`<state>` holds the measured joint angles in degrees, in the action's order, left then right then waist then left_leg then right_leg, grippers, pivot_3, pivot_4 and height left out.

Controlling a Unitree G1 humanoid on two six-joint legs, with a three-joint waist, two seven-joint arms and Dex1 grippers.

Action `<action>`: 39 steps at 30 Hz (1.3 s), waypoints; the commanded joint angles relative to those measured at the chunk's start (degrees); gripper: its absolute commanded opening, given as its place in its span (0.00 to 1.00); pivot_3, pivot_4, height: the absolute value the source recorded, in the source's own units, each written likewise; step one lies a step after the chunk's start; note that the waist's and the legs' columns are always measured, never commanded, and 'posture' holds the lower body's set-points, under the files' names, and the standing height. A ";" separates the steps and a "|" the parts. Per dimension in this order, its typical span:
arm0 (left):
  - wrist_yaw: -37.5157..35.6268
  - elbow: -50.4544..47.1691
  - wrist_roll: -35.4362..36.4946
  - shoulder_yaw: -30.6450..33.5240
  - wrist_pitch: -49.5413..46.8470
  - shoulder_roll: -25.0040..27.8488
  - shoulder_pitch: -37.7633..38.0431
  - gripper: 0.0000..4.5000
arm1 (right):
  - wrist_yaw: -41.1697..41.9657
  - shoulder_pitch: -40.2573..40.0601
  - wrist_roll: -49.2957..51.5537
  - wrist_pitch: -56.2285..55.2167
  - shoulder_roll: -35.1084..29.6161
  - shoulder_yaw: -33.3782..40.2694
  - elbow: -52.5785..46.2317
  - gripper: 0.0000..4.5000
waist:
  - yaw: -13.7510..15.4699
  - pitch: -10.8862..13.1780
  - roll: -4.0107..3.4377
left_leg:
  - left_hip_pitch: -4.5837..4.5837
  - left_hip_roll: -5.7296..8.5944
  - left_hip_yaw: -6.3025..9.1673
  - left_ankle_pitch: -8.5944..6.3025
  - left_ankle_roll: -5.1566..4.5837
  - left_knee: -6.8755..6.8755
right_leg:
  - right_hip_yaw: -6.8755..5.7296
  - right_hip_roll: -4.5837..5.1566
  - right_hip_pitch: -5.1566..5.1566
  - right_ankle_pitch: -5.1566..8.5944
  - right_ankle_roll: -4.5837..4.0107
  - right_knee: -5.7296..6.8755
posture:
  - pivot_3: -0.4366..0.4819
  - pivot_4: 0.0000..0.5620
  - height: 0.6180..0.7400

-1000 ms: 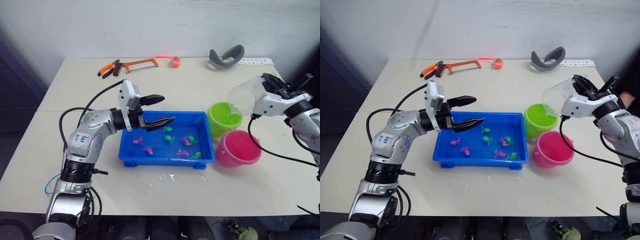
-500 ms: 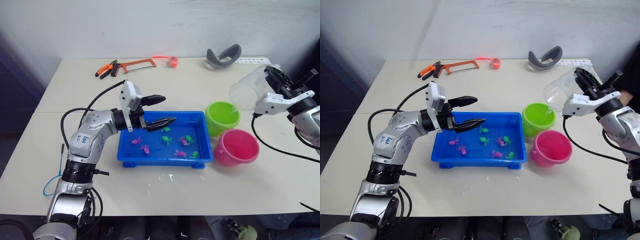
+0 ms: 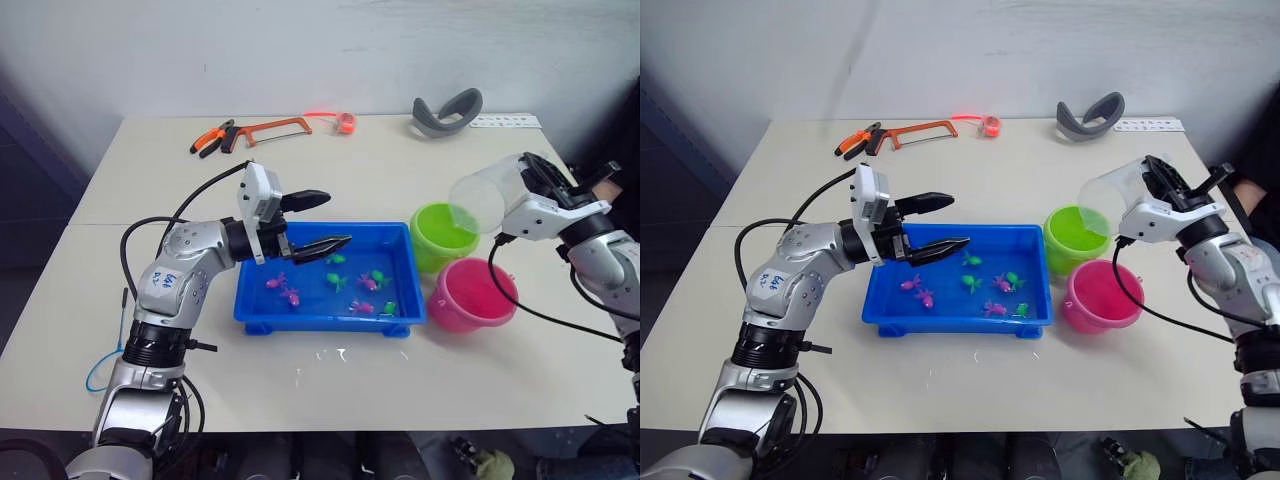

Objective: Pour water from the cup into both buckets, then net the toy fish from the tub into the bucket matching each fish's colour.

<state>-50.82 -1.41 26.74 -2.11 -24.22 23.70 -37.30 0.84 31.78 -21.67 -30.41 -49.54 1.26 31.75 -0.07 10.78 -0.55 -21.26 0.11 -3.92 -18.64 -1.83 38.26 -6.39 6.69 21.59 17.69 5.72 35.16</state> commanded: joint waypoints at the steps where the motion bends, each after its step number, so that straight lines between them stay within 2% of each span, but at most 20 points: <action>1: -2.42 -0.29 0.83 1.51 1.90 1.13 0.08 1.00 | 5.42 -0.52 15.98 8.02 2.49 10.17 -2.54 0.02 | 0.09 0.02 0.02 | 0.00 0.00 0.02 0.00 -0.01 0.01 | -0.02 -0.01 -0.01 0.00 0.00 0.00 | 0.48 0.27 1.00; 3: -4.56 -0.20 1.90 1.80 2.26 1.40 0.23 1.00 | 10.36 -1.51 23.97 13.57 3.90 14.22 -4.68 0.02 | 0.30 0.02 0.02 | -0.04 0.02 0.07 0.02 -0.03 0.01 | -0.10 0.04 -0.01 0.00 0.00 -0.01 | 0.48 0.27 1.00; 7: -10.17 -2.24 5.87 3.57 5.26 0.91 1.16 1.00 | 21.80 -6.44 43.22 33.38 4.50 24.05 -11.25 0.02 | 0.47 0.02 0.01 | -0.07 0.01 0.15 0.01 -0.04 0.01 | -0.16 0.03 -0.03 0.00 0.00 -0.06 | 0.48 0.27 1.00; 9: -12.13 -4.40 7.18 3.59 5.20 1.55 1.60 1.00 | 23.96 -9.50 50.15 41.13 4.00 29.58 -14.37 0.02 | 0.75 0.02 0.02 | -0.08 0.00 0.18 0.01 -0.04 0.00 | -0.18 0.04 -0.04 0.00 0.00 -0.06 | 0.48 0.27 1.00; 11: -14.41 -7.05 6.88 2.07 5.82 2.82 2.32 1.00 | 23.72 -13.20 52.97 44.93 3.86 34.02 -15.82 0.02 | 0.80 0.02 0.02 | -0.07 0.00 0.19 0.01 -0.04 0.00 | -0.18 0.04 -0.04 0.00 0.00 -0.06 | 0.48 0.27 1.00; 15: -15.48 -10.92 8.73 0.90 4.03 3.12 3.55 1.00 | 22.60 -18.21 52.28 42.38 5.70 37.65 -14.82 0.02 | 0.91 0.03 0.00 | -0.08 0.00 0.17 0.01 -0.05 0.00 | -0.17 0.06 -0.04 0.00 0.00 -0.05 | 0.48 0.27 1.00; 19: -15.33 -11.29 8.51 -0.20 3.99 2.15 4.21 1.00 | 20.42 -20.78 50.47 41.02 8.92 36.92 -11.23 0.02 | 1.11 0.03 0.00 | -0.05 0.02 0.14 0.02 -0.06 0.01 | -0.15 0.07 -0.04 0.00 -0.01 -0.02 | 0.48 0.27 1.00; 27: -14.35 -12.34 9.30 -0.46 2.54 1.79 4.65 1.00 | 11.70 -17.28 45.50 32.30 14.76 36.16 0.20 0.02 | 0.78 0.03 -0.06 | 0.12 0.05 -0.02 0.03 -0.05 0.03 | 0.06 0.05 -0.03 0.00 -0.01 0.18 | 0.48 0.27 1.00; 34: -14.10 -13.57 9.65 0.27 0.84 3.24 5.52 1.00 | 11.82 -14.25 45.94 29.94 16.39 35.77 6.69 0.02 | 0.66 0.03 -0.09 | 0.09 0.05 0.00 0.04 -0.05 0.02 | 0.06 0.05 -0.02 0.00 -0.01 0.15 | 0.48 0.27 1.00; 36: -14.13 -13.73 9.59 0.45 0.67 3.70 5.86 1.00 | 11.69 -14.80 45.10 28.71 15.98 35.47 6.76 0.17 | 0.63 0.03 -0.09 | 0.09 0.05 0.01 0.04 -0.05 0.01 | 0.05 0.05 -0.02 0.00 -0.01 0.14 | 0.48 0.27 1.00; 37: -14.02 -13.84 9.62 0.56 0.55 3.90 6.03 1.00 | 11.94 -15.35 45.08 28.54 15.87 35.50 6.24 0.21 | 0.62 0.03 -0.09 | 0.09 0.05 0.01 0.04 -0.06 0.02 | 0.06 0.05 -0.03 0.00 -0.01 0.14 | 0.48 0.27 1.00; 39: -13.86 -13.98 9.54 0.84 0.54 4.41 6.54 1.00 | 11.33 -17.30 45.24 29.90 15.94 35.96 4.10 0.42 | 0.70 0.03 -0.09 | 0.09 0.05 0.01 0.04 -0.05 0.02 | 0.06 0.06 -0.03 0.00 -0.01 0.14 | 0.48 0.27 1.00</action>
<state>-64.98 -13.02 34.84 -2.69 -23.83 27.54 -30.86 12.35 16.09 23.42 -0.19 -32.77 36.33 38.52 0.63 10.81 -0.64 -21.17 0.16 -3.91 -18.61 -1.89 38.28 -6.33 6.75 21.56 17.69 5.72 35.30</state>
